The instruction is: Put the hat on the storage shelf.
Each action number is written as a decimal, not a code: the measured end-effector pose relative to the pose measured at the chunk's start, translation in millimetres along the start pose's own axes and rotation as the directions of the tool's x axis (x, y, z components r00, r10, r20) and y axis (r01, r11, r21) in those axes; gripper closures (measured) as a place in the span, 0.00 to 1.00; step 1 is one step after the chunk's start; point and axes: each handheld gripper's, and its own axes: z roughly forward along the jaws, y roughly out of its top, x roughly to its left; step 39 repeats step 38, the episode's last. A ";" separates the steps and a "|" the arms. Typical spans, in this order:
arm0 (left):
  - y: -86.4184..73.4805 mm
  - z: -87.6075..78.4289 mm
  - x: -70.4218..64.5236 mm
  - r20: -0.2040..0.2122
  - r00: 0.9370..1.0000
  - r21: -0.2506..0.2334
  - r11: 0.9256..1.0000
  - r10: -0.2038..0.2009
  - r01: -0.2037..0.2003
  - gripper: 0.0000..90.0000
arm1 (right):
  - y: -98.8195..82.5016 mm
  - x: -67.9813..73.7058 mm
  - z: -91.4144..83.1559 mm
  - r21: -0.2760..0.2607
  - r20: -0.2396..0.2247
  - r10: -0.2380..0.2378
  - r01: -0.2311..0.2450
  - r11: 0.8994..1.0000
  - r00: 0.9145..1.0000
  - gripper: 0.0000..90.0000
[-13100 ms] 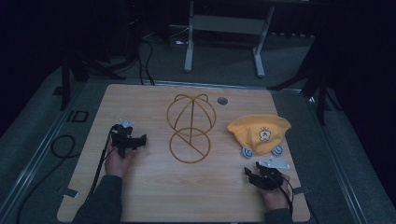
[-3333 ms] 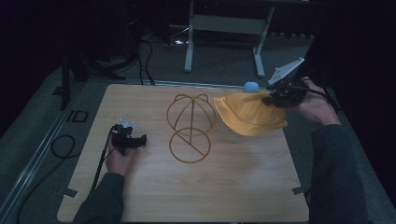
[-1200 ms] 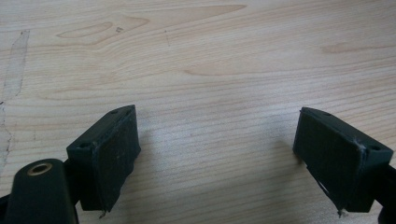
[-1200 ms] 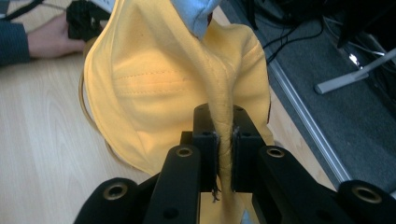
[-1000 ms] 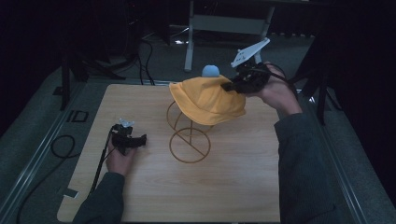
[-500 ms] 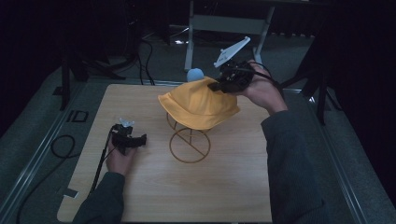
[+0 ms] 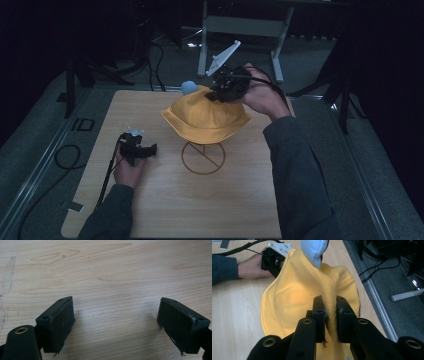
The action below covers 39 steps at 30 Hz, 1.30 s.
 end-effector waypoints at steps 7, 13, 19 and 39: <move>0.0 0.3 -0.2 -0.001 1.000 -0.003 1.000 -0.002 0.002 0.16 | 9.0 7.3 15.1 0.031 -0.026 -0.026 0.027 0.999 0.999 0.89; 0.0 0.3 -0.1 -0.001 1.000 -0.002 1.000 -0.002 0.002 0.16 | 9.7 11.8 26.2 0.070 -0.037 -0.023 0.025 0.997 0.999 0.89; 0.1 0.2 -0.1 -0.001 1.000 -0.001 1.000 -0.002 0.002 0.16 | 10.2 14.5 33.0 0.091 -0.044 -0.029 0.033 0.995 0.999 0.90; 0.4 0.5 -0.1 -0.001 1.000 -0.001 1.000 -0.002 0.002 0.16 | 7.1 12.0 0.0 0.005 0.055 0.001 -0.001 1.000 0.999 0.47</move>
